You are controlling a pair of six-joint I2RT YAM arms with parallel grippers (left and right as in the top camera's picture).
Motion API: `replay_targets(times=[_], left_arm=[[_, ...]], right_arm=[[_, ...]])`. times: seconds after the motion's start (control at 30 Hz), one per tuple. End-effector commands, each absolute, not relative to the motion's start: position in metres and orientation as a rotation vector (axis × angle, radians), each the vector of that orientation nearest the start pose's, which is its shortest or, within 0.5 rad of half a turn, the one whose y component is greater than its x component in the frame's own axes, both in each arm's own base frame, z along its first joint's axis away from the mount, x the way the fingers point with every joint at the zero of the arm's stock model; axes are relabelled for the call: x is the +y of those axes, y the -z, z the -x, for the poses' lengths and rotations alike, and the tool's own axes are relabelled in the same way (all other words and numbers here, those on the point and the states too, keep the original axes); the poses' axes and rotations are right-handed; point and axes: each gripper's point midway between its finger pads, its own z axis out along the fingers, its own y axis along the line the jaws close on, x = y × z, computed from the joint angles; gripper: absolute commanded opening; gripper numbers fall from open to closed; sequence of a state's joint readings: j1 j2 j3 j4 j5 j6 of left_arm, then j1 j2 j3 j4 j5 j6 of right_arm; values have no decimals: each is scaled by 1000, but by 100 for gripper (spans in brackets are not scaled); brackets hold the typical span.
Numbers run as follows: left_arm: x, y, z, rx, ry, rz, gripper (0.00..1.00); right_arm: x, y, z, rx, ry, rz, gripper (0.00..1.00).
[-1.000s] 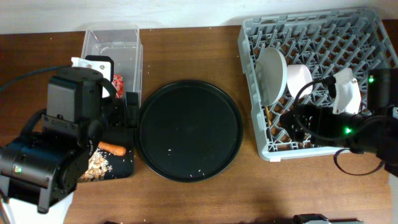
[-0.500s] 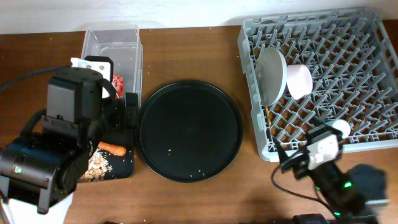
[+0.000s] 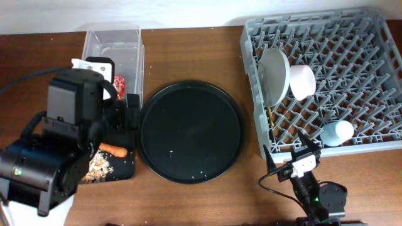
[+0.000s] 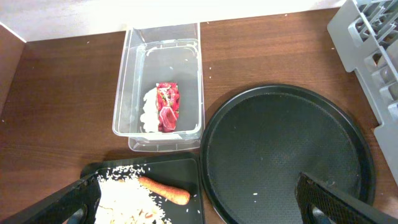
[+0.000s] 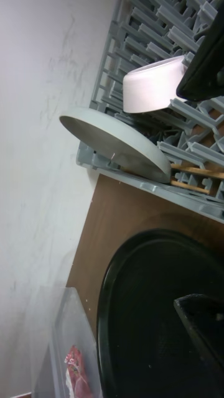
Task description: Sort waste into correct bins and load items into the dishwasher rack
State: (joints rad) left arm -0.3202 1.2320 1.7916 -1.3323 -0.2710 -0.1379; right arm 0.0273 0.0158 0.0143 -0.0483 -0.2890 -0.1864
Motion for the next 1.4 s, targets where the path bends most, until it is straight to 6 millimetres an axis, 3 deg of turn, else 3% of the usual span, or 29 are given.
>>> replay_targets(times=[0.0,0.23,0.33,0.4,0.47,0.6,0.67,0.8,0.9,1.07,1.2,1.37], left_arm=[[-41,-379,-278,2295,-105,-80,99],[-40,-378,-277,2300,-115,-86,99],[-27,-362,-246,2383,-164,-111,99],[-10,-371,-243,2286,-192,-25,99],[1,-383,-253,2101,-152,79,99],[13,-374,-249,1819,-72,166,99],[17,-358,-242,1719,-78,163,99],[0,-329,-232,1554,-96,-38,100],[-5,-289,-233,1475,-103,-83,99],[-8,-219,-239,1476,-91,-96,99],[-9,-177,-246,1560,-94,-107,99],[-9,-158,-246,1640,-98,-118,99]], right_arm=[[58,-164,-237,1569,-126,394,98],[58,-164,-237,1569,-126,394,98],[58,-164,-237,1569,-126,394,98],[58,-164,-237,1569,-126,394,98],[58,-164,-237,1569,-126,394,98],[58,-164,-237,1569,-126,394,98],[58,-164,-237,1569,-126,394,98],[58,-164,-237,1569,-126,394,98],[58,-164,-237,1569,-126,394,98],[58,-164,-237,1569,-126,394,98],[58,-164,-237,1569,-126,394,98],[58,-164,-237,1569,-126,394,98]])
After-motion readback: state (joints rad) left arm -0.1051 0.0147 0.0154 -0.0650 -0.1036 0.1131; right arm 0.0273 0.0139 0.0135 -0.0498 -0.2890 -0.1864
